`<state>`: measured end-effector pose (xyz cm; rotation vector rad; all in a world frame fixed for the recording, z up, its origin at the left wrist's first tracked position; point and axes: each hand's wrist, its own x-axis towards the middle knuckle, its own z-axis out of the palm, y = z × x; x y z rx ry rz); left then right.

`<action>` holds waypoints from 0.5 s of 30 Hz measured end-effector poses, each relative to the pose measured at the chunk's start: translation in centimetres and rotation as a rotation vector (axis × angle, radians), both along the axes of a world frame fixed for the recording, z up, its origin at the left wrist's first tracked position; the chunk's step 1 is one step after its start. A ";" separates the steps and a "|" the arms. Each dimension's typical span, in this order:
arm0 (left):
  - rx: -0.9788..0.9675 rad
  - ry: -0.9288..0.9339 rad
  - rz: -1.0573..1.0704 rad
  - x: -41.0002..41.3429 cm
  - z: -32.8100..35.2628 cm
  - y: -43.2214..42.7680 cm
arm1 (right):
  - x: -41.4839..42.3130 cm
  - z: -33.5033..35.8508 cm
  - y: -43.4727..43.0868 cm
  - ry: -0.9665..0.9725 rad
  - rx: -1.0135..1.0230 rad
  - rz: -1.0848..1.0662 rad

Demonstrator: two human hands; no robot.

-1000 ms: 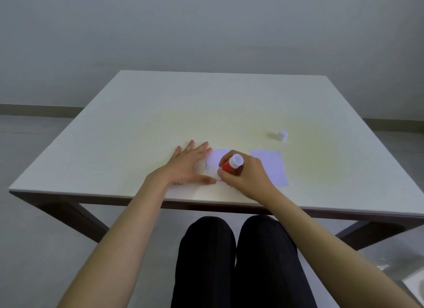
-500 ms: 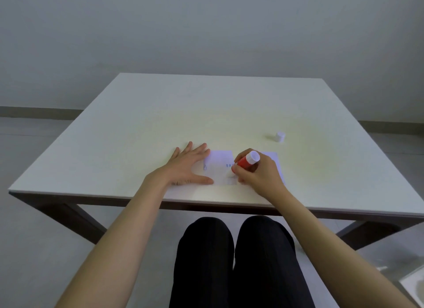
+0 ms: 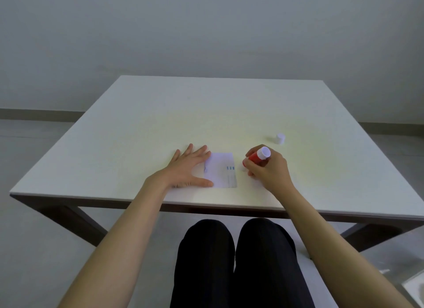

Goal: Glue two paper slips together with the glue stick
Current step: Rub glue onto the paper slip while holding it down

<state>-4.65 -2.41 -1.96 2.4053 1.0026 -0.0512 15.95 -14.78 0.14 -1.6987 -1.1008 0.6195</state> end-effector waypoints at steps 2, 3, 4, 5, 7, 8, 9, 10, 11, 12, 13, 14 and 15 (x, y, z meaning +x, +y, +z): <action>0.010 0.003 0.000 0.1 0.0 0.0 | -0.4 0.2 0.8 0.012 0.019 -0.007; 0.018 0.007 -0.001 0.1 0.0 0.0 | -1.0 0.3 1.1 0.027 0.032 0.030; 0.025 0.007 -0.002 0.1 0.0 0.0 | -1.8 0.3 1.4 0.046 0.040 0.087; 0.025 0.000 -0.001 0.1 0.0 -0.1 | -2.7 0.2 1.7 0.056 0.034 0.149; 0.008 -0.027 0.004 0.0 0.0 -0.2 | -4.1 0.1 2.5 0.040 -0.005 0.245; 0.000 -0.038 0.007 0.0 0.0 -0.2 | -4.4 0.0 2.9 0.033 -0.020 0.265; -0.002 -0.042 0.010 0.0 0.1 -0.2 | -4.5 0.0 3.3 0.039 -0.028 0.262; 0.000 -0.040 0.011 0.0 0.1 -0.2 | -4.4 0.0 3.7 0.056 -0.030 0.235; 0.002 -0.035 0.011 0.0 0.1 -0.2 | -4.1 0.0 4.0 0.069 -0.027 0.192; 0.004 -0.032 0.009 0.0 0.1 -0.2 | -3.7 0.0 4.2 0.074 -0.021 0.143; 0.003 -0.033 0.008 0.0 0.1 -0.2 | -3.4 0.0 4.3 0.081 -0.014 0.099; 0.002 -0.035 0.008 -0.1 0.2 -0.2 | -3.2 0.1 4.4 0.098 -0.005 0.060; 0.001 -0.038 0.009 -0.1 0.1 -0.2 | -3.1 0.0 4.3 0.122 0.004 0.028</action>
